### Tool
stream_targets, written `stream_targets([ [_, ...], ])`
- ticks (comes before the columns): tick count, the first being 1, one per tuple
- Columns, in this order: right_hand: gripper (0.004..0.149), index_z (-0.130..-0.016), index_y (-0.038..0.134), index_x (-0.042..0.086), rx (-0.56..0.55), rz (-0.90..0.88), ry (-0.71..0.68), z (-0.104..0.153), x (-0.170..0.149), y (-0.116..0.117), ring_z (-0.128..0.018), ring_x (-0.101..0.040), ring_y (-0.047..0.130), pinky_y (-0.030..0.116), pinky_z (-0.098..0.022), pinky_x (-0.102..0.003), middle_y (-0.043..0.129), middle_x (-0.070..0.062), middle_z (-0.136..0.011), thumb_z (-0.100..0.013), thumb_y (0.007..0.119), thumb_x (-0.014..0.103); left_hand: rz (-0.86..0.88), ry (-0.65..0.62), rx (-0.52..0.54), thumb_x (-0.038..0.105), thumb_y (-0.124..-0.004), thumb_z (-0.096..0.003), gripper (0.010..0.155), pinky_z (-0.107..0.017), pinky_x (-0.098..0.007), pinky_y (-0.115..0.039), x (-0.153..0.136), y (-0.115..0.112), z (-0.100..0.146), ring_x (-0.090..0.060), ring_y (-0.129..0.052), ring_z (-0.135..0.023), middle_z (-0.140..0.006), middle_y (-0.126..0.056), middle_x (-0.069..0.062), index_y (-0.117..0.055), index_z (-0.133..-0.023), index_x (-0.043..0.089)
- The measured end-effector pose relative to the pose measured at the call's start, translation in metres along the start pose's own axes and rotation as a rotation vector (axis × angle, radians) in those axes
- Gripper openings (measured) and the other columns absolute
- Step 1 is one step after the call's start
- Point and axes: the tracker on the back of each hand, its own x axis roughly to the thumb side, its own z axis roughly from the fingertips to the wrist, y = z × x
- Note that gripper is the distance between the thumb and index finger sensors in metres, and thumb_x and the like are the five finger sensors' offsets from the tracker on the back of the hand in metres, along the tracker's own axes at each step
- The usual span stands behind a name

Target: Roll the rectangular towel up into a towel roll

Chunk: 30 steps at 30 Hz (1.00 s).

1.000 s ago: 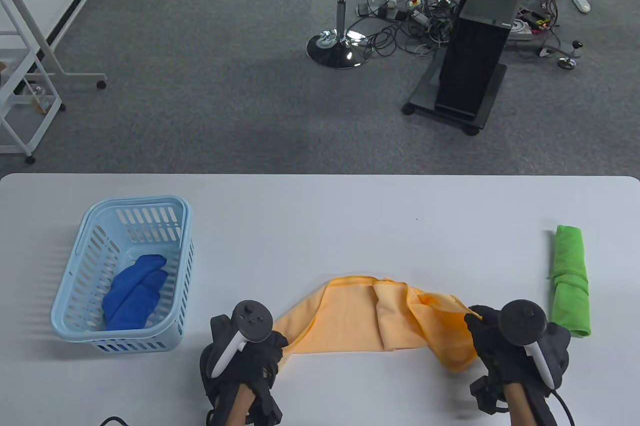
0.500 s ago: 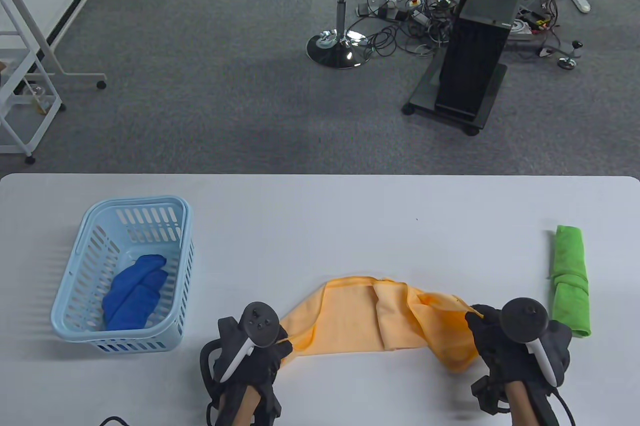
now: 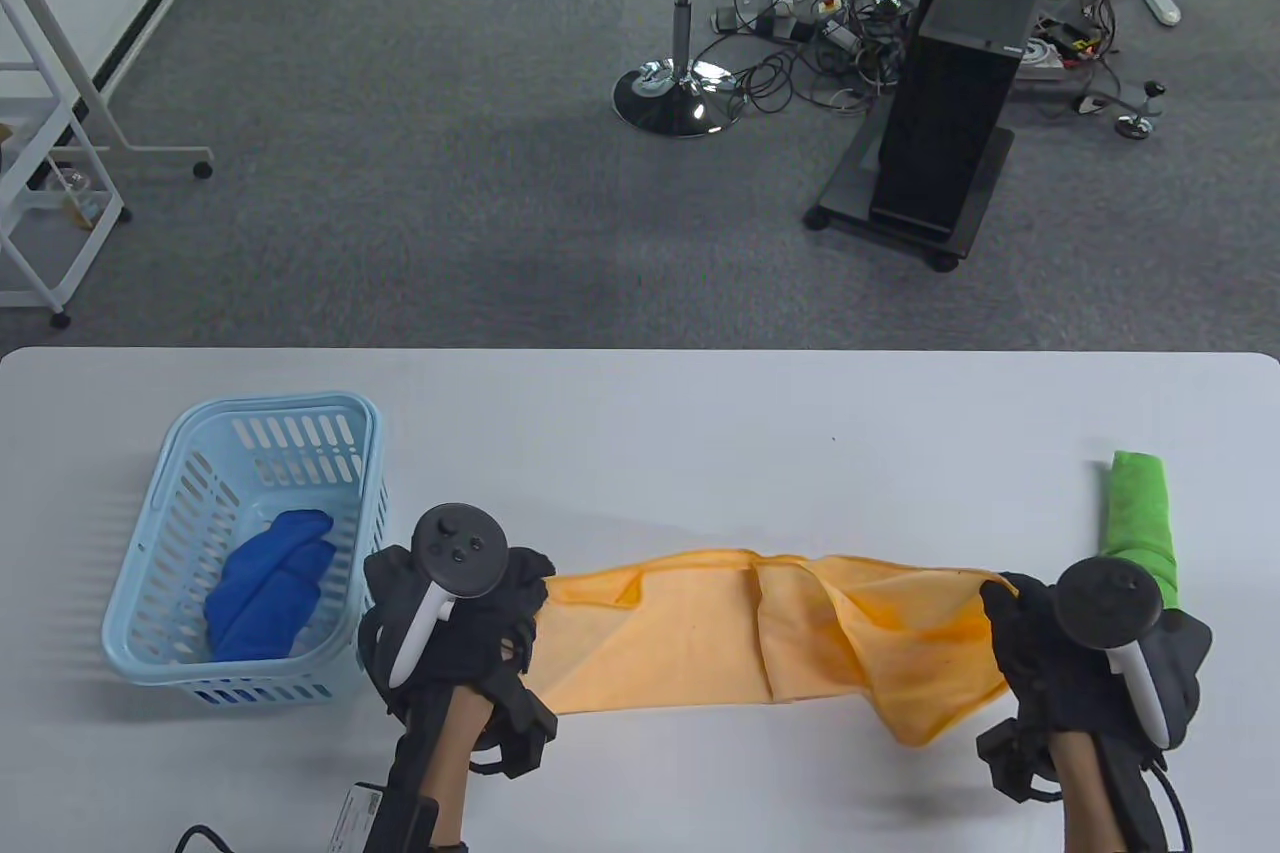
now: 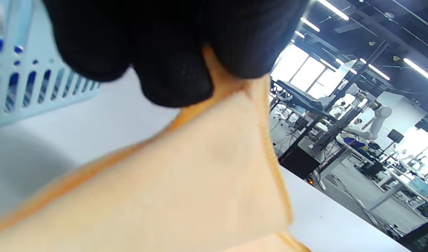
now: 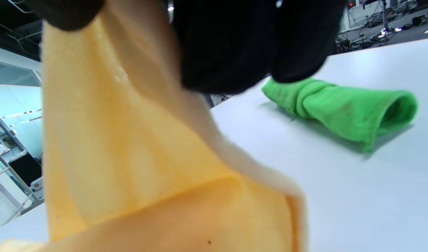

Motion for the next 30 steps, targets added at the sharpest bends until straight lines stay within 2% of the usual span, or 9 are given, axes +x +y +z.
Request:
stream_targets([
  [9, 0.062, -0.085, 0.088, 0.016, 0.067, -0.075, -0.019, -0.002, 0.018, -0.002, -0.021, -0.016, 0.096, 0.085, -0.040, -0.043, 0.091, -0.012, -0.072, -0.036, 0.069, 0.049, 0.060, -0.029, -0.030, 0.048, -0.090, -0.0316, 0.042, -0.027, -0.041, -0.091, 0.000, 0.012, -0.001, -0.011, -0.110, -0.025, -0.064, -0.097, -0.010, -0.103, -0.062, 0.022],
  [12, 0.062, -0.085, 0.088, 0.016, 0.064, -0.087, -0.023, -0.002, 0.019, 0.007, -0.024, -0.017, 0.097, 0.084, -0.041, -0.044, 0.091, -0.012, -0.073, -0.036, 0.069, 0.049, 0.044, -0.037, -0.131, 0.046, -0.087, -0.0328, 0.043, -0.027, -0.042, -0.092, -0.002, -0.006, 0.002, -0.012, -0.113, -0.022, -0.057, -0.101, -0.012, -0.104, -0.063, 0.020],
  [17, 0.062, -0.085, 0.088, 0.017, 0.098, -0.056, -0.018, -0.004, 0.019, 0.021, -0.029, -0.019, 0.098, 0.083, -0.044, -0.046, 0.090, -0.012, -0.075, -0.036, 0.069, 0.049, 0.004, -0.075, -0.301, 0.029, -0.087, -0.0392, 0.041, -0.038, -0.042, -0.094, -0.013, -0.039, -0.001, -0.017, -0.119, -0.040, -0.069, -0.102, -0.017, -0.100, -0.076, 0.019],
  [19, 0.062, -0.086, 0.087, 0.017, 0.110, -0.055, -0.011, -0.006, 0.020, 0.020, -0.029, -0.018, 0.097, 0.083, -0.044, -0.046, 0.089, -0.012, -0.076, -0.037, 0.069, 0.049, -0.009, -0.046, -0.227, 0.028, -0.086, -0.0406, 0.041, -0.035, -0.041, -0.095, -0.013, -0.031, -0.005, -0.018, -0.120, -0.040, -0.070, -0.104, -0.018, -0.099, -0.078, 0.020],
  [20, 0.060, -0.086, 0.086, 0.016, 0.120, -0.060, -0.009, -0.007, 0.021, 0.019, -0.026, -0.017, 0.097, 0.084, -0.042, -0.045, 0.089, -0.012, -0.075, -0.037, 0.070, 0.047, -0.003, -0.029, -0.196, 0.029, -0.086, -0.0410, 0.041, -0.028, -0.038, -0.096, -0.012, -0.025, -0.007, -0.012, -0.119, -0.029, -0.069, -0.105, -0.017, -0.098, -0.079, 0.021],
  [24, 0.056, -0.087, 0.085, 0.018, 0.142, -0.173, -0.005, -0.012, 0.017, 0.009, -0.017, -0.011, 0.096, 0.087, -0.035, -0.038, 0.089, -0.011, -0.076, -0.037, 0.073, 0.040, 0.278, -0.034, -0.070, 0.029, -0.083, -0.0432, 0.041, -0.014, -0.031, -0.096, -0.009, 0.008, -0.016, -0.001, -0.113, -0.012, -0.076, -0.102, -0.016, -0.094, -0.083, 0.022],
  [27, 0.053, -0.085, 0.086, 0.021, 0.082, -0.245, 0.008, -0.014, 0.009, 0.004, -0.027, -0.013, 0.100, 0.086, -0.040, -0.041, 0.089, -0.009, -0.076, -0.036, 0.074, 0.037, 0.519, -0.008, 0.011, 0.027, -0.080, -0.0450, 0.042, -0.017, -0.033, -0.098, -0.012, 0.026, -0.022, -0.004, -0.118, -0.021, -0.076, -0.101, -0.021, -0.089, -0.086, 0.023],
  [29, 0.051, -0.083, 0.088, 0.021, 0.050, -0.255, 0.025, -0.017, 0.002, 0.003, -0.038, -0.015, 0.104, 0.085, -0.045, -0.043, 0.089, -0.008, -0.076, -0.036, 0.076, 0.035, 0.639, -0.006, 0.081, 0.028, -0.078, -0.0454, 0.042, -0.037, -0.046, -0.094, -0.016, 0.037, -0.024, -0.022, -0.117, -0.050, -0.076, -0.102, -0.021, -0.086, -0.087, 0.023],
  [30, 0.051, -0.083, 0.088, 0.022, 0.052, -0.261, 0.031, -0.018, -0.003, 0.003, -0.039, -0.015, 0.105, 0.085, -0.046, -0.043, 0.090, -0.008, -0.076, -0.035, 0.076, 0.035, 0.691, 0.008, 0.123, 0.029, -0.077, -0.0453, 0.042, -0.037, -0.047, -0.093, -0.020, 0.042, -0.024, -0.023, -0.117, -0.050, -0.075, -0.102, -0.023, -0.086, -0.086, 0.023],
])
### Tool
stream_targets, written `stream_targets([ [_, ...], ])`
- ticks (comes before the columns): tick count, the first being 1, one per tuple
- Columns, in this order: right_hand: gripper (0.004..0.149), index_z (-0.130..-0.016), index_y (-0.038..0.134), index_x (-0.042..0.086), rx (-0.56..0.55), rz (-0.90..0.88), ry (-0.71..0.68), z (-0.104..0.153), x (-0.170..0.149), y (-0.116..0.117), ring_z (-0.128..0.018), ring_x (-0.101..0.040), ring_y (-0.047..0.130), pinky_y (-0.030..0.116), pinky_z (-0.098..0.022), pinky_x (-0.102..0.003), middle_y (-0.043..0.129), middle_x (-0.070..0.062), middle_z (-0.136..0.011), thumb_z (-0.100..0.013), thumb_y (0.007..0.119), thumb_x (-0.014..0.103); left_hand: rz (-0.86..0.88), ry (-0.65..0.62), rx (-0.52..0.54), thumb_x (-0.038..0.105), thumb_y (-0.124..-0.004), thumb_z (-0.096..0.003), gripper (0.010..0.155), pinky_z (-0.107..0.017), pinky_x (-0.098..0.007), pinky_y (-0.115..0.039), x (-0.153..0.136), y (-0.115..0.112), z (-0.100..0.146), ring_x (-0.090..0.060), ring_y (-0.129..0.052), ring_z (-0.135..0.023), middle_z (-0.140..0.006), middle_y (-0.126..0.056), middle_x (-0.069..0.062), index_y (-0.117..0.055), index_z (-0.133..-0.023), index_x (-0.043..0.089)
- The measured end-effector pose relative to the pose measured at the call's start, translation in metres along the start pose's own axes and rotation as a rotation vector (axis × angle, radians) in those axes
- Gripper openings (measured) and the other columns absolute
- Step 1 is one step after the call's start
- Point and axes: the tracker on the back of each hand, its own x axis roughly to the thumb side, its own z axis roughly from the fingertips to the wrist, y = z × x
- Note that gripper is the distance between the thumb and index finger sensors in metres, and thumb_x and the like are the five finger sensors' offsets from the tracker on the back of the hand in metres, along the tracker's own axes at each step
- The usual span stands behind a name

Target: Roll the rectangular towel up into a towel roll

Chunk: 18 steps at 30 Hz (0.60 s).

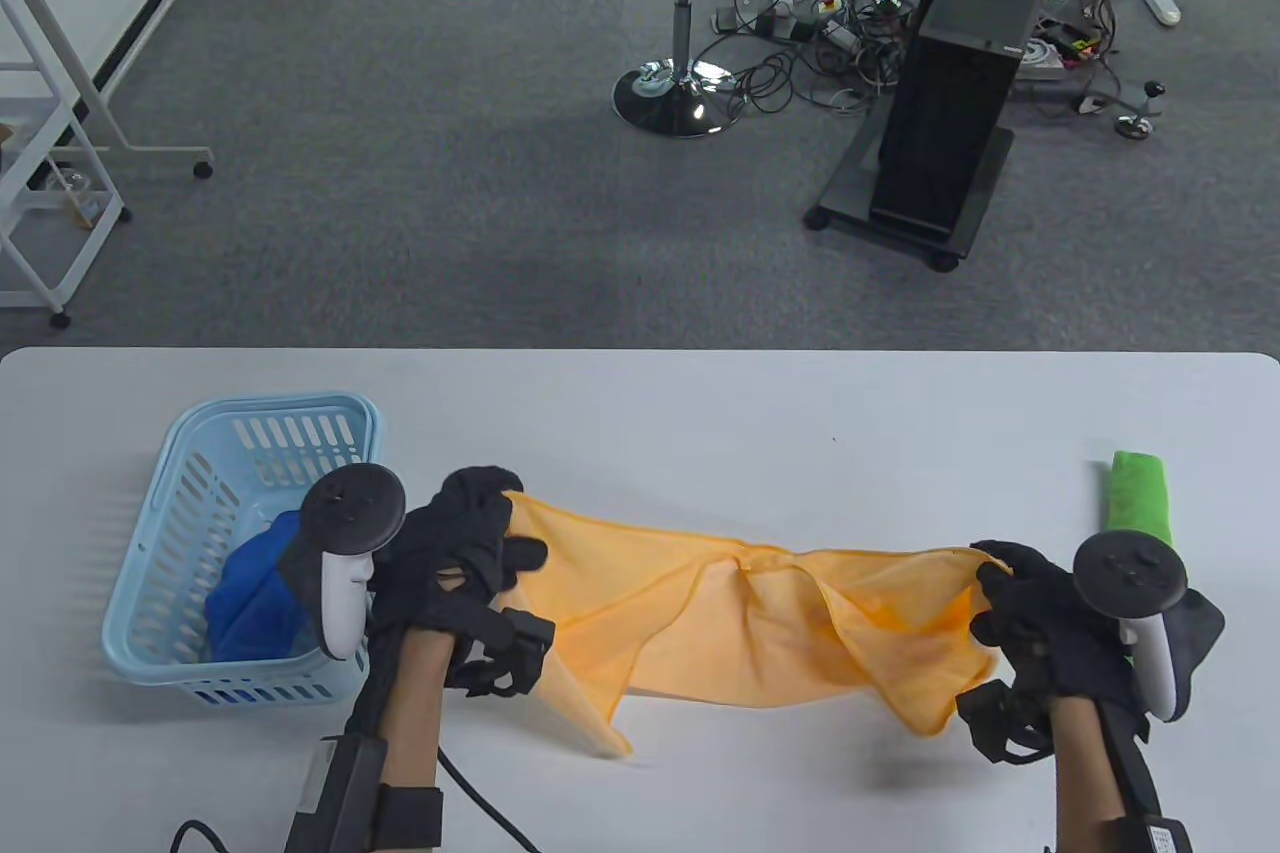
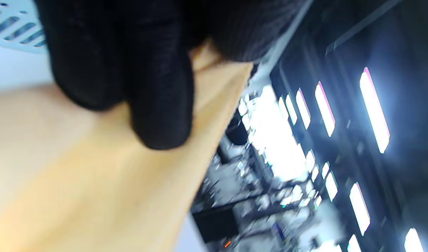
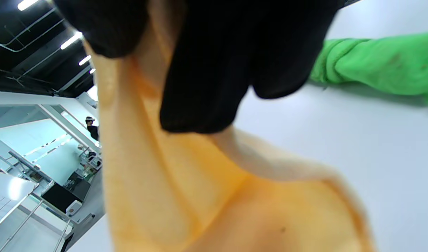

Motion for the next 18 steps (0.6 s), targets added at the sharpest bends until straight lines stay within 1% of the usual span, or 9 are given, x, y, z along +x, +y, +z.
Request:
stream_targets([
  [2, 0.050, -0.082, 0.089, 0.021, 0.005, -0.002, 0.020, -0.003, -0.006, 0.001, -0.042, -0.016, 0.106, 0.085, -0.046, -0.043, 0.090, -0.008, -0.075, -0.035, 0.076, 0.035, 0.082, -0.013, 0.023, 0.029, -0.076, -0.0459, 0.043, -0.041, -0.047, -0.092, 0.000, 0.012, -0.001, -0.024, -0.116, -0.055, -0.078, -0.100, -0.024, -0.084, -0.087, 0.022],
  [4, 0.049, -0.080, 0.090, 0.021, -0.014, 0.018, 0.028, -0.005, -0.009, 0.001, -0.043, -0.016, 0.106, 0.085, -0.046, -0.043, 0.091, -0.008, -0.074, -0.035, 0.076, 0.035, 0.119, -0.014, 0.052, 0.029, -0.075, -0.0461, 0.043, -0.044, -0.048, -0.090, -0.001, 0.023, -0.001, -0.025, -0.114, -0.059, -0.081, -0.097, -0.025, -0.083, -0.087, 0.020],
  [6, 0.049, -0.078, 0.092, 0.022, -0.042, 0.038, 0.045, -0.010, -0.009, 0.002, -0.043, -0.016, 0.107, 0.085, -0.047, -0.042, 0.092, -0.008, -0.073, -0.035, 0.076, 0.036, 0.115, -0.024, 0.114, 0.029, -0.075, -0.0459, 0.043, -0.046, -0.049, -0.089, -0.003, 0.036, 0.001, -0.027, -0.112, -0.063, -0.084, -0.095, -0.025, -0.082, -0.086, 0.018],
  [9, 0.048, -0.076, 0.093, 0.022, -0.065, 0.072, 0.062, -0.018, -0.009, 0.002, -0.042, -0.016, 0.108, 0.086, -0.047, -0.042, 0.094, -0.008, -0.071, -0.034, 0.076, 0.036, 0.088, -0.041, 0.155, 0.030, -0.074, -0.0457, 0.043, -0.052, -0.051, -0.084, -0.004, 0.046, 0.004, -0.028, -0.107, -0.070, -0.089, -0.089, -0.024, -0.081, -0.086, 0.016],
  [12, 0.048, -0.075, 0.094, 0.021, -0.124, 0.109, 0.096, -0.027, -0.014, -0.005, -0.042, -0.016, 0.109, 0.086, -0.047, -0.041, 0.094, -0.008, -0.070, -0.033, 0.076, 0.035, 0.098, -0.061, 0.220, 0.030, -0.074, -0.0451, 0.043, -0.052, -0.050, -0.084, -0.006, 0.060, 0.009, -0.027, -0.106, -0.072, -0.090, -0.088, -0.025, -0.079, -0.084, 0.013],
  [14, 0.047, -0.074, 0.095, 0.020, -0.098, 0.100, 0.119, -0.032, -0.019, -0.011, -0.042, -0.017, 0.109, 0.086, -0.047, -0.042, 0.095, -0.009, -0.070, -0.033, 0.077, 0.034, 0.128, -0.069, 0.255, 0.030, -0.073, -0.0450, 0.044, -0.054, -0.052, -0.081, -0.007, 0.070, 0.010, -0.028, -0.104, -0.075, -0.092, -0.085, -0.025, -0.077, -0.084, 0.011],
  [15, 0.047, -0.073, 0.096, 0.020, -0.099, 0.099, 0.129, -0.032, -0.020, -0.016, -0.042, -0.017, 0.109, 0.086, -0.047, -0.041, 0.095, -0.009, -0.070, -0.033, 0.077, 0.034, 0.111, -0.079, 0.304, 0.028, -0.073, -0.0445, 0.043, -0.055, -0.053, -0.080, -0.006, 0.077, 0.010, -0.030, -0.103, -0.074, -0.092, -0.084, -0.027, -0.077, -0.083, 0.009],
  [16, 0.046, -0.073, 0.096, 0.020, -0.119, 0.092, 0.126, -0.033, -0.021, -0.022, -0.041, -0.016, 0.110, 0.087, -0.047, -0.041, 0.096, -0.009, -0.069, -0.033, 0.077, 0.034, 0.056, -0.090, 0.340, 0.029, -0.072, -0.0443, 0.043, -0.054, -0.051, -0.082, -0.006, 0.084, 0.010, -0.027, -0.105, -0.073, -0.091, -0.085, -0.025, -0.077, -0.083, 0.010],
  [18, 0.046, -0.071, 0.097, 0.020, -0.145, 0.079, 0.126, -0.033, -0.020, -0.029, -0.039, -0.015, 0.110, 0.088, -0.046, -0.040, 0.097, -0.009, -0.067, -0.032, 0.077, 0.034, 0.046, -0.086, 0.361, 0.030, -0.071, -0.0441, 0.043, -0.053, -0.047, -0.085, -0.009, 0.092, 0.009, -0.023, -0.108, -0.072, -0.089, -0.087, -0.023, -0.077, -0.082, 0.011],
])
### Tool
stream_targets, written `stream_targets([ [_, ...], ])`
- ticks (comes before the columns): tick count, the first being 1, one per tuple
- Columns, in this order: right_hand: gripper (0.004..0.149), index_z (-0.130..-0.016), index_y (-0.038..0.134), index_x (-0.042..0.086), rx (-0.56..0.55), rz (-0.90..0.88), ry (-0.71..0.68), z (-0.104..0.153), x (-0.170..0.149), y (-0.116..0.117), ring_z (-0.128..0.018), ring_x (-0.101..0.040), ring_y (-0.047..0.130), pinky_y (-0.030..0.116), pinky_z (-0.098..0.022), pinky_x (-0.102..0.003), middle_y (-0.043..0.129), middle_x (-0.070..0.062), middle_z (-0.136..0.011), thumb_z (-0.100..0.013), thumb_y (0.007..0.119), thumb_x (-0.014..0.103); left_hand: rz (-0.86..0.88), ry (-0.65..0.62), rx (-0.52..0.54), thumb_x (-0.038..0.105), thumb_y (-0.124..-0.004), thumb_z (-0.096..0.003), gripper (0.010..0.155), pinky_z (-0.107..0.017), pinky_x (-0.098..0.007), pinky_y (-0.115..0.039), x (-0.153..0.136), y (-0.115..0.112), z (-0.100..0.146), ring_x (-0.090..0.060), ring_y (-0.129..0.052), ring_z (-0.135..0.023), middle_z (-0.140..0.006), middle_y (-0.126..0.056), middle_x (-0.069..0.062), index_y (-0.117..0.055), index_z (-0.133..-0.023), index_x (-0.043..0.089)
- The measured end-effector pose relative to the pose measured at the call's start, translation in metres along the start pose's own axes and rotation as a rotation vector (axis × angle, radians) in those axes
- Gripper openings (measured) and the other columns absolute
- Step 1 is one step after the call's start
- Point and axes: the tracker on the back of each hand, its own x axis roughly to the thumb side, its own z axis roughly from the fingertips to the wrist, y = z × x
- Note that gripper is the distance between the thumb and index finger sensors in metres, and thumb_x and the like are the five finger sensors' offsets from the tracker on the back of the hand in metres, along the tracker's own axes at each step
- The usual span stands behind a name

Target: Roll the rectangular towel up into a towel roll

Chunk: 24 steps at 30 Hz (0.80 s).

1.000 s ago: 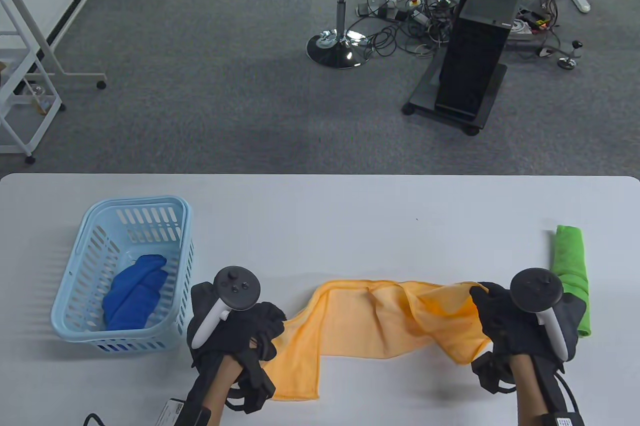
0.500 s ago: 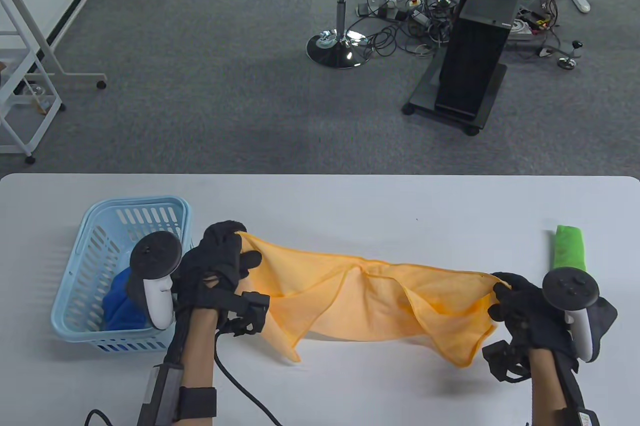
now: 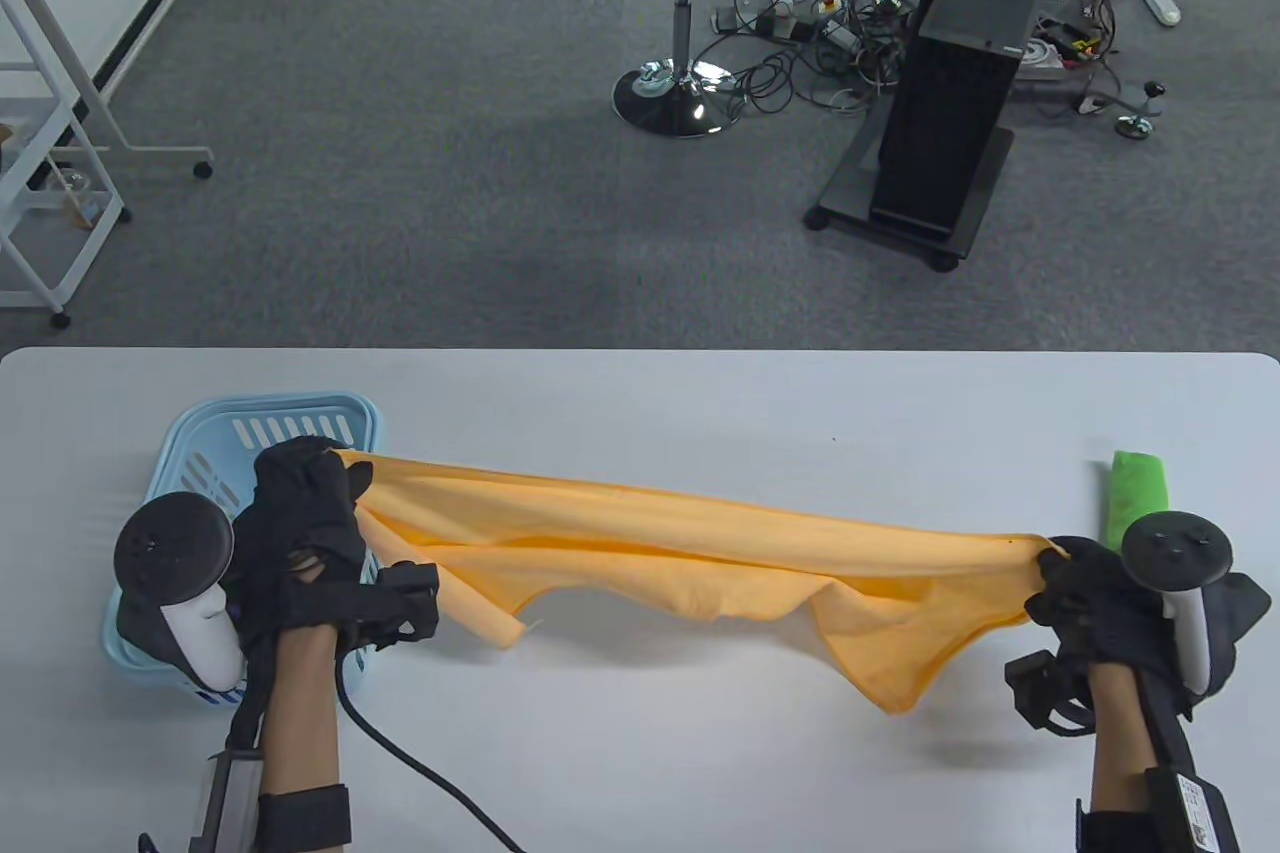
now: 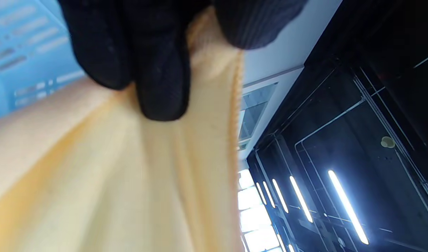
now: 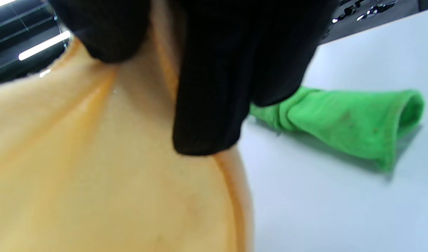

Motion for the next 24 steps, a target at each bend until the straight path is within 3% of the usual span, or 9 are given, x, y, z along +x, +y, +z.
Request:
stream_targets([
  [3, 0.045, -0.069, 0.098, 0.022, -0.112, -0.070, 0.029, 0.000, -0.006, -0.015, -0.037, -0.014, 0.111, 0.089, -0.044, -0.039, 0.098, -0.008, -0.065, -0.031, 0.078, 0.034, 0.058, 0.005, 0.076, 0.028, -0.072, -0.0428, 0.042, -0.052, -0.048, -0.085, -0.007, 0.007, -0.005, -0.023, -0.111, -0.067, -0.086, -0.090, -0.025, -0.078, -0.080, 0.009],
  [6, 0.046, -0.071, 0.097, 0.023, -0.072, -0.106, 0.034, 0.002, -0.004, -0.017, -0.040, -0.020, 0.107, 0.085, -0.045, -0.046, 0.094, -0.008, -0.071, -0.032, 0.078, 0.035, 0.035, -0.005, 0.045, 0.029, -0.072, -0.0438, 0.042, -0.052, -0.047, -0.085, -0.009, 0.005, -0.004, -0.023, -0.110, -0.069, -0.087, -0.089, -0.025, -0.078, -0.081, 0.010],
  [9, 0.050, -0.079, 0.092, 0.024, 0.046, -0.028, 0.029, 0.004, 0.006, -0.017, -0.044, -0.018, 0.094, 0.080, -0.047, -0.046, 0.076, -0.009, -0.081, -0.034, 0.076, 0.040, 0.067, 0.008, -0.049, 0.032, -0.075, -0.0447, 0.043, -0.046, -0.047, -0.089, -0.006, -0.002, -0.005, -0.023, -0.113, -0.062, -0.085, -0.092, -0.025, -0.083, -0.082, 0.012],
  [12, 0.050, -0.079, 0.090, 0.020, 0.134, -0.149, 0.014, 0.004, 0.012, -0.015, -0.027, -0.011, 0.094, 0.085, -0.037, -0.039, 0.081, -0.006, -0.070, -0.033, 0.080, 0.037, 0.056, 0.008, -0.073, 0.033, -0.078, -0.0442, 0.042, -0.039, -0.045, -0.092, -0.002, -0.008, -0.006, -0.021, -0.116, -0.051, -0.083, -0.094, -0.024, -0.087, -0.081, 0.015],
  [13, 0.054, -0.084, 0.081, 0.019, 0.146, -0.211, 0.002, 0.004, 0.014, -0.014, -0.021, -0.010, 0.095, 0.087, -0.032, -0.038, 0.086, -0.004, -0.063, -0.032, 0.083, 0.034, 0.053, 0.011, -0.072, 0.033, -0.078, -0.0444, 0.042, -0.039, -0.044, -0.093, -0.001, -0.009, -0.006, -0.020, -0.116, -0.052, -0.084, -0.094, -0.023, -0.087, -0.082, 0.015],
  [16, 0.054, -0.077, 0.080, 0.018, 0.124, -0.175, -0.035, 0.005, 0.019, -0.015, -0.012, -0.006, 0.098, 0.091, -0.024, -0.033, 0.091, -0.001, -0.056, -0.027, 0.089, 0.036, 0.066, 0.019, -0.064, 0.033, -0.078, -0.0443, 0.042, -0.042, -0.045, -0.091, 0.000, -0.011, -0.008, -0.022, -0.114, -0.057, -0.083, -0.094, -0.024, -0.087, -0.082, 0.014],
  [19, 0.047, -0.070, 0.088, 0.020, 0.132, -0.209, -0.110, 0.007, 0.023, -0.014, -0.018, -0.006, 0.105, 0.093, -0.027, -0.034, 0.098, 0.000, -0.055, -0.026, 0.090, 0.036, 0.055, 0.016, -0.072, 0.032, -0.078, -0.0444, 0.042, -0.046, -0.047, -0.089, 0.001, -0.014, -0.008, -0.024, -0.112, -0.062, -0.085, -0.092, -0.025, -0.087, -0.082, 0.014],
  [22, 0.047, -0.074, 0.093, 0.018, 0.176, -0.248, -0.151, 0.009, 0.028, -0.011, -0.036, -0.013, 0.113, 0.092, -0.042, -0.039, 0.100, -0.007, -0.064, -0.029, 0.087, 0.032, 0.041, 0.022, -0.108, 0.032, -0.078, -0.0447, 0.043, -0.051, -0.049, -0.085, 0.001, -0.019, -0.007, -0.025, -0.109, -0.067, -0.088, -0.089, -0.024, -0.085, -0.083, 0.014],
  [24, 0.049, -0.077, 0.093, 0.016, 0.165, -0.165, -0.142, 0.010, 0.033, -0.009, -0.042, -0.015, 0.113, 0.090, -0.047, -0.039, 0.098, -0.010, -0.069, -0.031, 0.084, 0.031, 0.047, 0.023, -0.113, 0.032, -0.078, -0.0447, 0.043, -0.052, -0.050, -0.083, 0.001, -0.023, -0.006, -0.026, -0.108, -0.068, -0.089, -0.088, -0.025, -0.085, -0.083, 0.013],
])
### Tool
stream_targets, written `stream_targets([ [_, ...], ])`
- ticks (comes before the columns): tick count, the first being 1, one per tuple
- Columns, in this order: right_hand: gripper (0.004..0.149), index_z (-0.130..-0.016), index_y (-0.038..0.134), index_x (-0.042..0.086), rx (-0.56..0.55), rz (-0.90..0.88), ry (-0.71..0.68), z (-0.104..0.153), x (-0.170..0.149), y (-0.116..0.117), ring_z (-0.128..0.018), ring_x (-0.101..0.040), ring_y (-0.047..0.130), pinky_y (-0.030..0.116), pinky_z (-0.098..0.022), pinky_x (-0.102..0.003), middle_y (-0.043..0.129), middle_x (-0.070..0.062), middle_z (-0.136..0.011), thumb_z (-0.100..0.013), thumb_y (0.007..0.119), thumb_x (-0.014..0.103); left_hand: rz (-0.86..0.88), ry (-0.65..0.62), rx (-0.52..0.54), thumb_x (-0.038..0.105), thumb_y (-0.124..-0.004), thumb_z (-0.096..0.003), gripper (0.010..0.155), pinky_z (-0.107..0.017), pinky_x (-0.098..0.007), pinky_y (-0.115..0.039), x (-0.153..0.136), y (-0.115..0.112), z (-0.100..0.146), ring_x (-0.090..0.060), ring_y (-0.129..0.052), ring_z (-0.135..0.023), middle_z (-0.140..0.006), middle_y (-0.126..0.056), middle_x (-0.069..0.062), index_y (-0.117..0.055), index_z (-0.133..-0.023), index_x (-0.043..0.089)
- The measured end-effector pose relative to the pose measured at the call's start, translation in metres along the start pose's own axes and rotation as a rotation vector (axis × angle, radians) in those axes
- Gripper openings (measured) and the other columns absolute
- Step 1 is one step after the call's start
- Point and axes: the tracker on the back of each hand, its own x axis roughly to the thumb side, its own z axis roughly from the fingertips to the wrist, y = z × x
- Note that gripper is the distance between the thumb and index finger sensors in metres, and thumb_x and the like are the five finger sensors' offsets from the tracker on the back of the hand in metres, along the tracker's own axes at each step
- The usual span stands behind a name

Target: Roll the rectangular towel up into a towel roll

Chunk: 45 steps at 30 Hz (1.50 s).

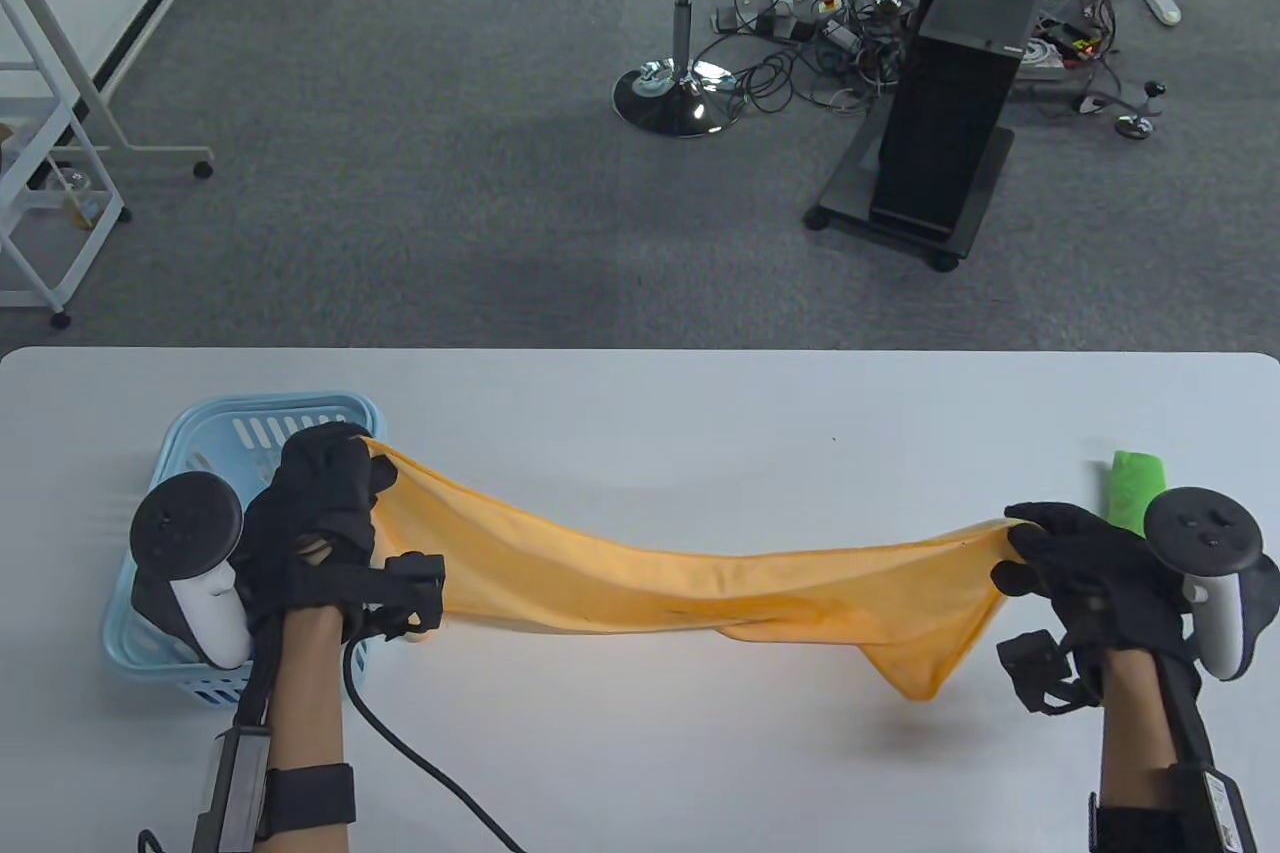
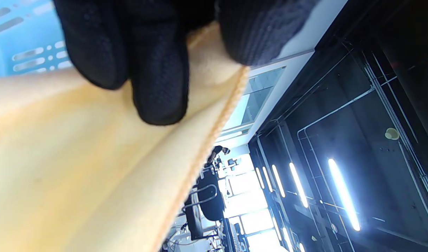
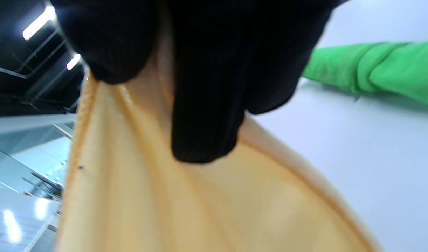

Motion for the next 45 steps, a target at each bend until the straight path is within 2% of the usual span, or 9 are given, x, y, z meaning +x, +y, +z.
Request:
stream_targets([
  [5, 0.049, -0.080, 0.091, 0.016, 0.041, 0.048, 0.030, -0.006, 0.007, 0.006, -0.050, -0.017, 0.112, 0.087, -0.052, -0.040, 0.095, -0.012, -0.074, -0.034, 0.079, 0.030, -0.003, 0.001, -0.015, 0.032, -0.077, -0.0450, 0.043, -0.054, -0.052, -0.081, 0.003, -0.005, -0.001, -0.027, -0.106, -0.070, -0.091, -0.086, -0.025, -0.084, -0.083, 0.013],
  [16, 0.049, -0.079, 0.091, 0.019, -0.096, -0.003, -0.003, -0.040, 0.040, 0.007, -0.069, -0.021, 0.102, 0.076, -0.061, -0.044, 0.081, -0.016, -0.089, -0.034, 0.077, 0.035, 0.097, -0.030, -0.083, 0.032, -0.074, -0.0466, 0.044, -0.061, -0.053, -0.072, 0.013, -0.024, -0.013, -0.028, -0.095, -0.084, -0.099, -0.074, -0.024, -0.079, -0.086, 0.013],
  [23, 0.049, -0.078, 0.091, 0.019, -0.364, -0.180, -0.095, -0.030, 0.064, -0.042, -0.071, -0.019, 0.101, 0.075, -0.062, -0.042, 0.078, -0.014, -0.090, -0.034, 0.077, 0.035, 0.257, -0.134, -0.039, 0.031, -0.072, -0.0468, 0.043, -0.062, -0.049, -0.072, 0.031, -0.014, -0.020, -0.026, -0.091, -0.087, -0.102, -0.071, -0.022, -0.077, -0.086, 0.013],
  [28, 0.049, -0.078, 0.092, 0.018, -0.474, -0.278, -0.140, -0.004, 0.050, -0.078, -0.070, -0.020, 0.101, 0.074, -0.061, -0.043, 0.079, -0.015, -0.089, -0.034, 0.077, 0.034, 0.333, -0.193, -0.003, 0.031, -0.072, -0.0466, 0.043, -0.062, -0.049, -0.073, 0.026, 0.007, -0.013, -0.025, -0.092, -0.086, -0.102, -0.072, -0.021, -0.078, -0.085, 0.014],
  [31, 0.050, -0.080, 0.090, 0.018, -0.393, -0.242, -0.102, 0.007, 0.027, -0.078, -0.072, -0.020, 0.099, 0.073, -0.062, -0.044, 0.077, -0.014, -0.091, -0.035, 0.076, 0.034, 0.250, -0.142, -0.030, 0.032, -0.075, -0.0460, 0.042, -0.055, -0.049, -0.082, 0.010, 0.013, -0.002, -0.026, -0.102, -0.077, -0.096, -0.080, -0.023, -0.084, -0.084, 0.016],
  [34, 0.050, -0.081, 0.089, 0.018, -0.294, -0.185, -0.049, 0.013, -0.005, -0.061, -0.070, -0.021, 0.100, 0.074, -0.061, -0.046, 0.078, -0.013, -0.090, -0.036, 0.076, 0.035, 0.051, -0.078, -0.049, 0.034, -0.081, -0.0437, 0.041, -0.034, -0.044, -0.092, -0.010, 0.011, 0.013, -0.016, -0.113, -0.043, -0.091, -0.087, -0.022, -0.094, -0.081, 0.024],
  [36, 0.050, -0.081, 0.090, 0.020, -0.241, -0.167, -0.007, 0.017, -0.024, -0.049, -0.067, -0.021, 0.101, 0.075, -0.060, -0.048, 0.079, -0.013, -0.089, -0.036, 0.077, 0.035, -0.062, -0.047, -0.065, 0.033, -0.083, -0.0423, 0.041, -0.026, -0.037, -0.093, -0.022, 0.008, 0.020, -0.009, -0.111, -0.031, -0.090, -0.088, -0.021, -0.097, -0.080, 0.026],
  [40, 0.050, -0.082, 0.090, 0.020, -0.182, -0.148, 0.057, 0.024, -0.054, -0.030, -0.061, -0.022, 0.098, 0.074, -0.058, -0.051, 0.077, -0.012, -0.087, -0.036, 0.077, 0.035, -0.130, 0.015, -0.093, 0.031, -0.085, -0.0415, 0.041, -0.019, -0.034, -0.094, -0.039, 0.001, 0.030, -0.006, -0.110, -0.022, -0.088, -0.089, -0.022, -0.099, -0.079, 0.025],
  [45, 0.050, -0.083, 0.089, 0.022, -0.136, -0.092, 0.061, 0.024, -0.051, -0.028, -0.060, -0.022, 0.094, 0.071, -0.059, -0.052, 0.073, -0.011, -0.088, -0.036, 0.077, 0.036, -0.165, 0.045, -0.080, 0.027, -0.084, -0.0426, 0.041, -0.014, -0.032, -0.094, -0.041, -0.001, 0.030, -0.005, -0.110, -0.016, -0.082, -0.095, -0.021, -0.095, -0.082, 0.024],
])
